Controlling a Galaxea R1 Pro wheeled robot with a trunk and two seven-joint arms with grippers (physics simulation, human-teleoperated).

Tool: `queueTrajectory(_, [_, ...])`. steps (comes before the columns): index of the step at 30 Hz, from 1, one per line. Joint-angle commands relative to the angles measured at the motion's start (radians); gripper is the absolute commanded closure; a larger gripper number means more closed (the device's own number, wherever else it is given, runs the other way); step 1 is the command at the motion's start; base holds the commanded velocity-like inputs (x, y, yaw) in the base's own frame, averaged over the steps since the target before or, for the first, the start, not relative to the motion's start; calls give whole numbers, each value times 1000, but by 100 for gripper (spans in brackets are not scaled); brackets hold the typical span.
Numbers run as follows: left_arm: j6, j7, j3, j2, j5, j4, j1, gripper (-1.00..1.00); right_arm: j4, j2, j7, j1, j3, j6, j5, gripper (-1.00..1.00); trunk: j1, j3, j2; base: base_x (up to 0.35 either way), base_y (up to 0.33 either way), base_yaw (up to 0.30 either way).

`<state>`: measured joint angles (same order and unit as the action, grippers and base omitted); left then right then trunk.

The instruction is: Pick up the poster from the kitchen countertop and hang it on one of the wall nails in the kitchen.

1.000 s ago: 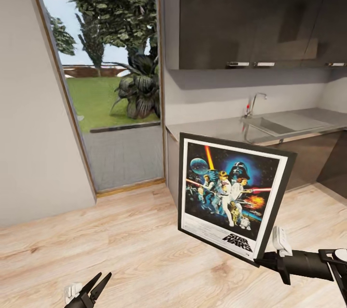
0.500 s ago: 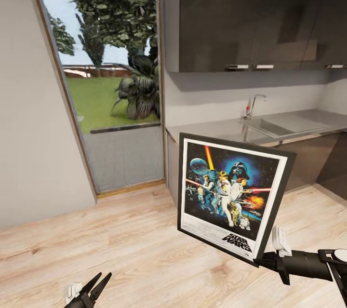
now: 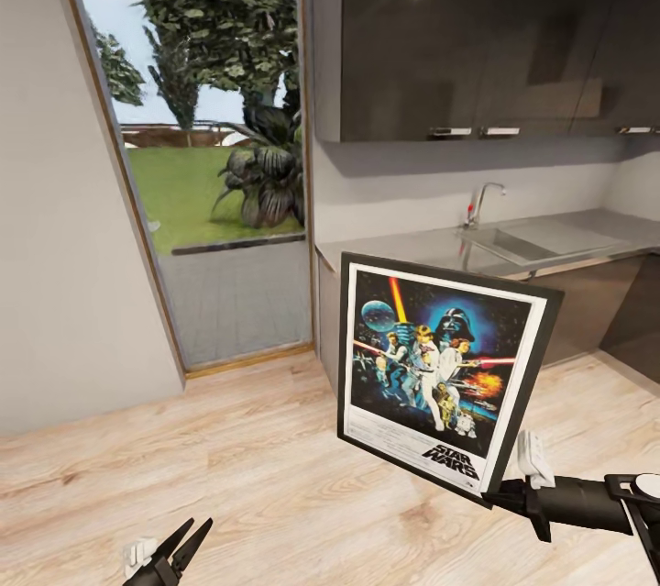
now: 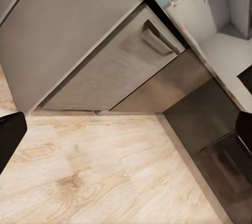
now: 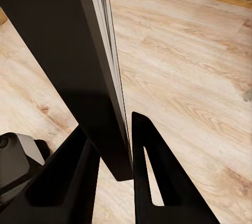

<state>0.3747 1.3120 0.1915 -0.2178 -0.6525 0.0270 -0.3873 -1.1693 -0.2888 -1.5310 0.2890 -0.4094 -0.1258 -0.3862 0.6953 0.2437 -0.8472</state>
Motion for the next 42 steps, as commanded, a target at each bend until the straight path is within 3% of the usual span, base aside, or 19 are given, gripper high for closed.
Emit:
queueTrajectory(1, [6,3,7,0,7,-1,-1,-100,-1,0,-6,1,-1,-12,-4,100,-4,-2,6,0,0,0])
queueTrajectory(42, [6,2,6,0,7,-1,-1,-100,-3,0,-6,1,-1,-13,-3,100,-161,-130,293,0,0,0])
